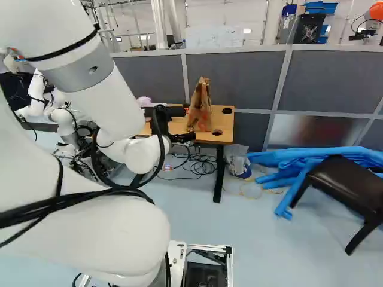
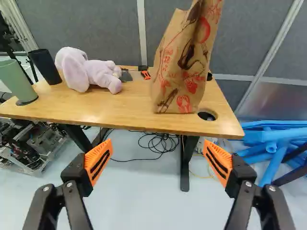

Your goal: Pick up the bag on the ground and place it on the table

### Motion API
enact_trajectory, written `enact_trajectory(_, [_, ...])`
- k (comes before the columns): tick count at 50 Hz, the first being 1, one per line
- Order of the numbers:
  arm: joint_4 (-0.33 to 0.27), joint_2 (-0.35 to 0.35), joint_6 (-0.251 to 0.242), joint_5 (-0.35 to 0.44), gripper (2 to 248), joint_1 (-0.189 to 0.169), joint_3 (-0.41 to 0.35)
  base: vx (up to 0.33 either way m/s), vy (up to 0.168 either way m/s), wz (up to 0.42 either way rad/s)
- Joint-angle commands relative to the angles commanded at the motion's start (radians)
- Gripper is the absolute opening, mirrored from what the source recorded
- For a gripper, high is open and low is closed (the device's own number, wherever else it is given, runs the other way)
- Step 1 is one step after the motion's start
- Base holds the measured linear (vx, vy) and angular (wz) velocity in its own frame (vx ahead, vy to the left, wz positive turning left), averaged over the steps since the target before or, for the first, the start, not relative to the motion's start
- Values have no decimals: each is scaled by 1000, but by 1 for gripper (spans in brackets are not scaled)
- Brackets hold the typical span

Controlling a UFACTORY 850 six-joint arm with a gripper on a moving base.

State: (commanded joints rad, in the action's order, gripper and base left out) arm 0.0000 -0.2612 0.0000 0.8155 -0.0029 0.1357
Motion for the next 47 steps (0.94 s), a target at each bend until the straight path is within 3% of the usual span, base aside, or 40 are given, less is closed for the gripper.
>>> enact_trajectory(21, [0, -16, 0, 51, 247, 3, -43, 0, 0, 0])
enact_trajectory(47, [0, -18, 0, 57, 247, 3, -48, 0, 0, 0])
